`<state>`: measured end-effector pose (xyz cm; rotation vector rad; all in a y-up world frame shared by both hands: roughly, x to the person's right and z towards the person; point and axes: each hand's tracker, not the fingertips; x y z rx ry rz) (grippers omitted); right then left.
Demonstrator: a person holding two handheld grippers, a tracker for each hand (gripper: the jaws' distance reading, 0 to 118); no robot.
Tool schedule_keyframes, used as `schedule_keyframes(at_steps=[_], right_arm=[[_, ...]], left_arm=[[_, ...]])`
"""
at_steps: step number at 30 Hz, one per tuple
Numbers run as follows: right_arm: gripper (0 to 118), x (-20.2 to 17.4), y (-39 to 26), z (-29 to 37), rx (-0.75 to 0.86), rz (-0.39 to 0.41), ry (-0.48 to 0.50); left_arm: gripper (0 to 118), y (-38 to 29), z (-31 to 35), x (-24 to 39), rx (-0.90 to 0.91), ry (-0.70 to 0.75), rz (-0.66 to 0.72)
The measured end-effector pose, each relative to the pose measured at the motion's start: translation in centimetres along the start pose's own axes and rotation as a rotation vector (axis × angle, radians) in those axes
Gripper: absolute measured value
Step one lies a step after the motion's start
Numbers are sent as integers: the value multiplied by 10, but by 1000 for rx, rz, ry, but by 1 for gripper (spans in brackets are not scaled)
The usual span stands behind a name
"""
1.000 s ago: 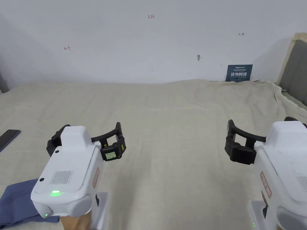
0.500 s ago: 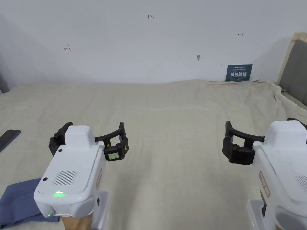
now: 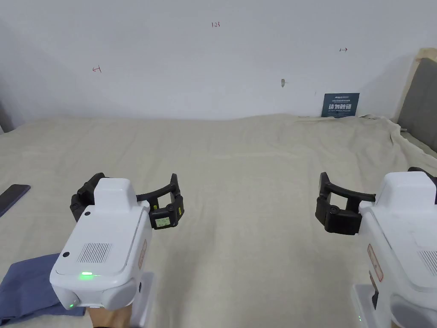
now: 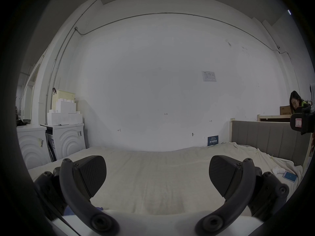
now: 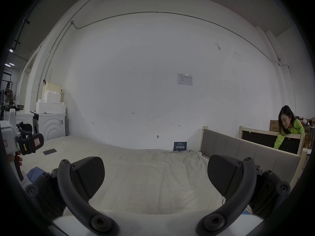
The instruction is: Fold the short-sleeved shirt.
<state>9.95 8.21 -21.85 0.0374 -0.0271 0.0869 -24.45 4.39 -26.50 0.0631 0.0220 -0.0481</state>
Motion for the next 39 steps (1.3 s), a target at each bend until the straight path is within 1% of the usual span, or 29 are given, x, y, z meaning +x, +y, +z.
schedule_keyframes(at_steps=[5, 28, 39], right_arm=[[118, -1, 0, 0, 1, -4, 2], [118, -4, 1, 0, 9, 4, 9], [118, -4, 1, 1, 12, -6, 6]], left_arm=[[118, 0, -1, -2, -8, -4, 18], [118, -2, 1, -3, 3, 4, 12], [118, -2, 2, -3, 1, 7, -2]])
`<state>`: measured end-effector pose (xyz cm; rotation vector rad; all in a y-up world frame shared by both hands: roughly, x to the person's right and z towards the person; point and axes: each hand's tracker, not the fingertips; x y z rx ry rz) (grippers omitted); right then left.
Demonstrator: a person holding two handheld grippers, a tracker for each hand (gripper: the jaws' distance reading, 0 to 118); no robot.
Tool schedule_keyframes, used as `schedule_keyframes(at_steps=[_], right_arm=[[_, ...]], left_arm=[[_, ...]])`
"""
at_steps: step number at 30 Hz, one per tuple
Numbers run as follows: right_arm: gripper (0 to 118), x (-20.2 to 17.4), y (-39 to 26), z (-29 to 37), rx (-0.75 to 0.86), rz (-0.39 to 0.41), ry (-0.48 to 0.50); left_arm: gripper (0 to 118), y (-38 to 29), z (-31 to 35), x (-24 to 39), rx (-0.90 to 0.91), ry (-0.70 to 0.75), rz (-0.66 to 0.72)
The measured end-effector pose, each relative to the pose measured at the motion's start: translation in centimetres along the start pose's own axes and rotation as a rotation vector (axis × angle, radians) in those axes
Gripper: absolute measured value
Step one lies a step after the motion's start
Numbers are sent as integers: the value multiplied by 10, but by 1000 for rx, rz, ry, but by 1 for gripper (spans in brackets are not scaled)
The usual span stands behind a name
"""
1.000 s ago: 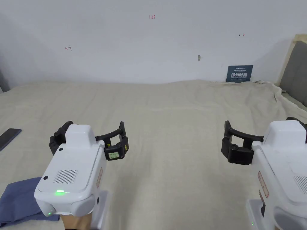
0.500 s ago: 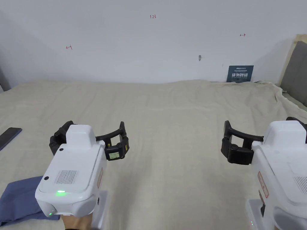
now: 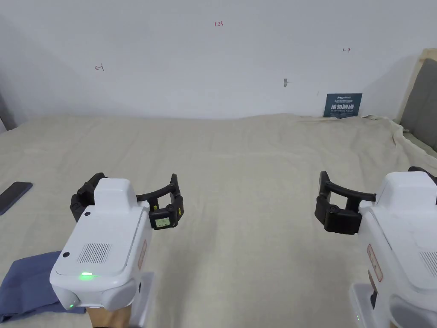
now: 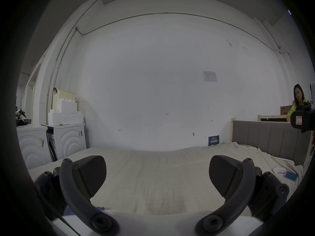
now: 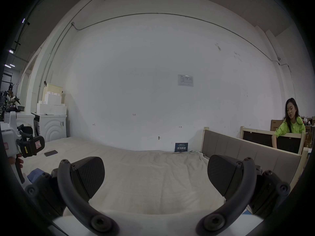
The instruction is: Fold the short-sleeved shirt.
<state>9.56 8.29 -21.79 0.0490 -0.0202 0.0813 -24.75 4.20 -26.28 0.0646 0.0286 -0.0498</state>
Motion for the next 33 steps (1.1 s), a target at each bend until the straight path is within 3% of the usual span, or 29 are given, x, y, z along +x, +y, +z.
schedule_keyframes(at_steps=[12, 17, 23, 28, 30, 33], right_arm=[[118, 0, -2, 1, -12, 7, -6], [118, 7, 3, -4, -114, -97, 33], [118, 11, 9, -1, -189, -284, -10], [117, 7, 24, -21, -535, -261, -256], [117, 8, 27, -30, -650, -253, -278], [117, 12, 24, -38, -722, -264, -224]], left_arm=[[118, 0, 2, 0, -1, -5, -11], [118, 0, 3, -2, -4, -4, -6], [118, 1, 4, -4, -2, -6, -2], [118, 2, 4, -7, 0, -4, 0], [118, 2, 4, -7, 2, -4, 3], [118, 3, 4, -7, 5, -4, 8]])
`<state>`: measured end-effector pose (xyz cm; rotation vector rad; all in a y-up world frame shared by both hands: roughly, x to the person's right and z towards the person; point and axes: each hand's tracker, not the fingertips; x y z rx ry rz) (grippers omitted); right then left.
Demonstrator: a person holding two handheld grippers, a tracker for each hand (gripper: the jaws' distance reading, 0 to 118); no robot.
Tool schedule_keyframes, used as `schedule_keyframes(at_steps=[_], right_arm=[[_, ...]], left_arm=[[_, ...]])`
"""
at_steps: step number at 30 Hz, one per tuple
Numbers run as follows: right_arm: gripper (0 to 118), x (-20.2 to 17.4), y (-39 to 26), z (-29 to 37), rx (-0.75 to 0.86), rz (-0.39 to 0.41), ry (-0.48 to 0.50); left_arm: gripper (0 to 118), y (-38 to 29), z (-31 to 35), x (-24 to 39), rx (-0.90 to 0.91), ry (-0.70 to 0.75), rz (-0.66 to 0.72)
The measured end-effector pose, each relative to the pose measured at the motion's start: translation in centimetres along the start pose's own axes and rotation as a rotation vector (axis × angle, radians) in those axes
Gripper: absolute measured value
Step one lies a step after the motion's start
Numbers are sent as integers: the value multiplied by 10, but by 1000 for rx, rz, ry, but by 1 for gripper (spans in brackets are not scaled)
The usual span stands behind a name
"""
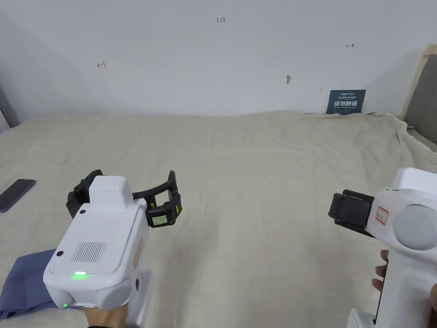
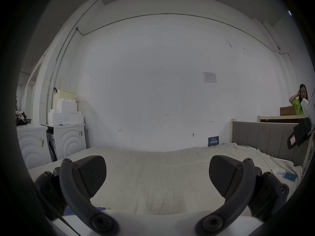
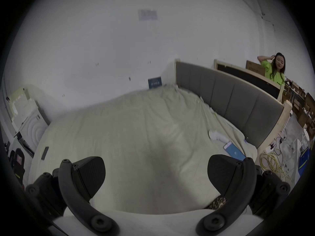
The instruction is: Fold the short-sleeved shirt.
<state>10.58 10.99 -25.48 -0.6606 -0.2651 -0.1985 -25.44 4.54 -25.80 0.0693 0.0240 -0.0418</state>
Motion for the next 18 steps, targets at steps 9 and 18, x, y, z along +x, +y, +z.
schedule_keyframes(at_steps=[9, 18], right_arm=[[117, -2, -15, 6, 196, -6, 51], [117, -4, -18, 9, 240, 39, 52]], left_arm=[[118, 1, -1, 2, 2, -6, -11], [118, -1, 1, 1, -1, -5, -13]])
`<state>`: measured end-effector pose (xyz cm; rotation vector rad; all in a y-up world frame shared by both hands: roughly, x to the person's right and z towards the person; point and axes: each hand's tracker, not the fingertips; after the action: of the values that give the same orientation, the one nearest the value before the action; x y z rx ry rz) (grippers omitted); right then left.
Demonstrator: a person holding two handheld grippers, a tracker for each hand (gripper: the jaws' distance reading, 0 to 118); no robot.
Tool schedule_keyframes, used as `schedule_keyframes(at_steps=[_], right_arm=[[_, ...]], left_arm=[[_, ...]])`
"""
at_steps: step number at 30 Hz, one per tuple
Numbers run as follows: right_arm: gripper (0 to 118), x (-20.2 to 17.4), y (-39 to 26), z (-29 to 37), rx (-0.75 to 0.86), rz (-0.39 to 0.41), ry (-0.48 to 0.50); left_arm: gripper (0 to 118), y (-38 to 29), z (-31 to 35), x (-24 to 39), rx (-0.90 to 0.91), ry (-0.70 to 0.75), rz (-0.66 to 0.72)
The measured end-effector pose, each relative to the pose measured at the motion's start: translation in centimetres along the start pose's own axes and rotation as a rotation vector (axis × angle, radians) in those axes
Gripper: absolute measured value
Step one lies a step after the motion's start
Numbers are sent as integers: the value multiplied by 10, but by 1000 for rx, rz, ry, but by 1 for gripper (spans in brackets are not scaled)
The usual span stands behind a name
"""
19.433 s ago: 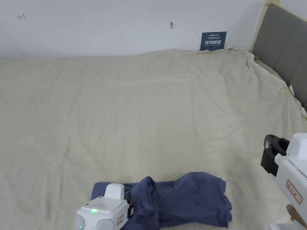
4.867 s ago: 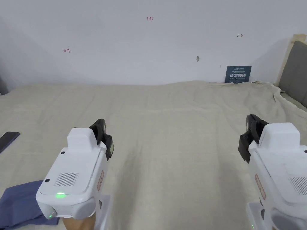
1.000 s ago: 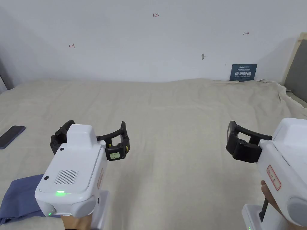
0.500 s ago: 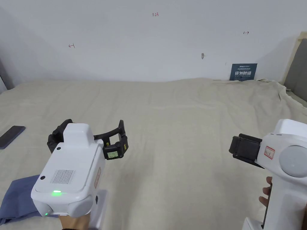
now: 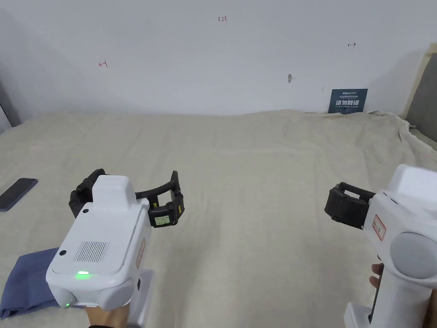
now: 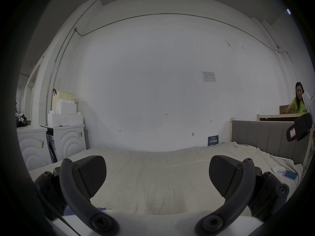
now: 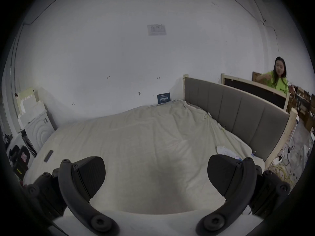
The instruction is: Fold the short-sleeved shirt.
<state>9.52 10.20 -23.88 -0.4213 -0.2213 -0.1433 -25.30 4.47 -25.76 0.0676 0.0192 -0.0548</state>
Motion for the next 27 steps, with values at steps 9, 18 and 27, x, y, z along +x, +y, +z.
schedule_keyframes(at_steps=[9, 18, 27], right_arm=[[117, 0, -13, 4, 200, 41, 67], [118, 3, -28, 11, 473, 104, 127], [118, 6, -29, 11, 505, 112, 120]], left_arm=[[118, 0, 1, 0, 3, 1, 0], [118, 0, 2, 0, 14, 3, 0], [118, -1, 3, 1, 16, 1, 0]])
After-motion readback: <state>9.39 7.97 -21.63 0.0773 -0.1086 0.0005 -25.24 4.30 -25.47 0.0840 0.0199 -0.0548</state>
